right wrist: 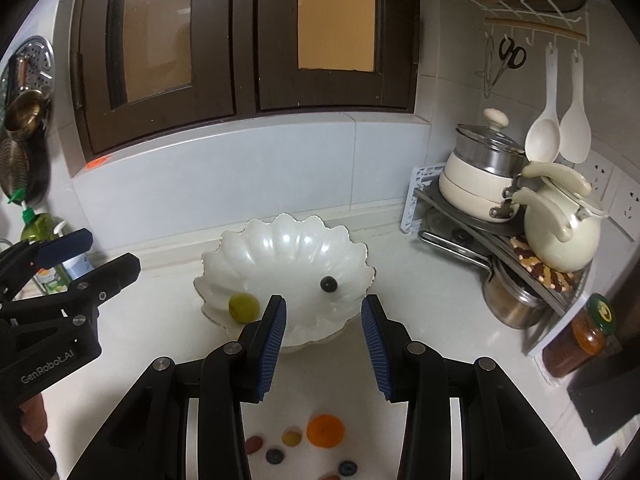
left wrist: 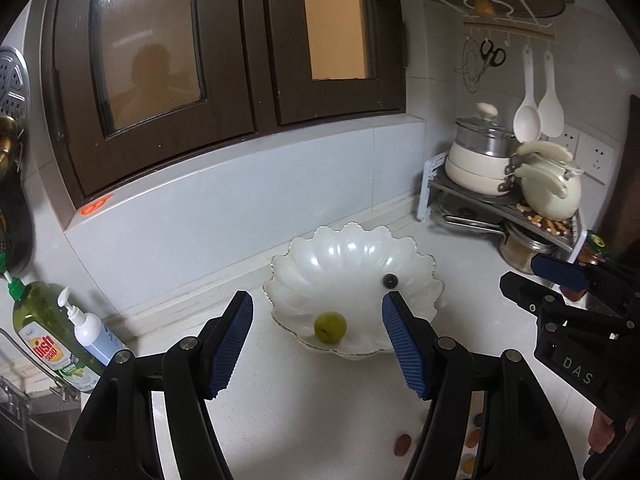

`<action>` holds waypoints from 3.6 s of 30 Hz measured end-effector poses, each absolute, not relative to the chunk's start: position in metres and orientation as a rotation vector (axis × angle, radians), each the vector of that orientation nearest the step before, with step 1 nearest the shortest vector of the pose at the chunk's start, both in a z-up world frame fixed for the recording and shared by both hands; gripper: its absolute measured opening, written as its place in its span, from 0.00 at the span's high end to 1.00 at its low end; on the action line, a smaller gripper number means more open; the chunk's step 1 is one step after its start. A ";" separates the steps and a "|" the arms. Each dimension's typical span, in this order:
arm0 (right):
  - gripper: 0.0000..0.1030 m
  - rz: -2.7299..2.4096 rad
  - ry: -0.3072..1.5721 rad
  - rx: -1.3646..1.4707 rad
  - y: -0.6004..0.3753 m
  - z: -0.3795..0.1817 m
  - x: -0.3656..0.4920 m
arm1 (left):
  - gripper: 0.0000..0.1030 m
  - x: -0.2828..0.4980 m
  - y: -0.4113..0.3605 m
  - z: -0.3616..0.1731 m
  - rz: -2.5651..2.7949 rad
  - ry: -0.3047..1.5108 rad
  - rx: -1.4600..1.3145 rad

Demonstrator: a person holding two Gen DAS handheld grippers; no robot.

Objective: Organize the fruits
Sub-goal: 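Withdraw both tools from the bowl back toward the remaining fruits, then lower the left tool onto the red date and close it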

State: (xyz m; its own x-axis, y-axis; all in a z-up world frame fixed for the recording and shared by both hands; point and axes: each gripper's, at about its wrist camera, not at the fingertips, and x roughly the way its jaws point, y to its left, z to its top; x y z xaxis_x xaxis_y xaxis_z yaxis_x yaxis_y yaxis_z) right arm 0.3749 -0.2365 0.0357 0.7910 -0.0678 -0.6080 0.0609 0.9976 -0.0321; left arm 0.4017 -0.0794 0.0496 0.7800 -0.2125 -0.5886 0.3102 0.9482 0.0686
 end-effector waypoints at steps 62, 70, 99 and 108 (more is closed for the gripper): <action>0.61 -0.257 0.825 0.216 -0.222 -0.053 0.253 | 0.35 0.311 -0.073 -0.025 -0.464 0.683 0.262; 0.61 -0.302 0.858 0.260 -0.221 -0.069 0.248 | 0.35 0.314 -0.077 -0.046 -0.492 0.705 0.321; 0.61 -0.365 0.915 0.296 -0.195 -0.135 0.233 | 0.44 0.318 -0.095 -0.112 -0.639 0.757 0.453; 0.61 -0.399 0.915 0.307 -0.193 -0.146 0.240 | 0.52 0.332 -0.105 -0.132 -0.682 0.785 0.474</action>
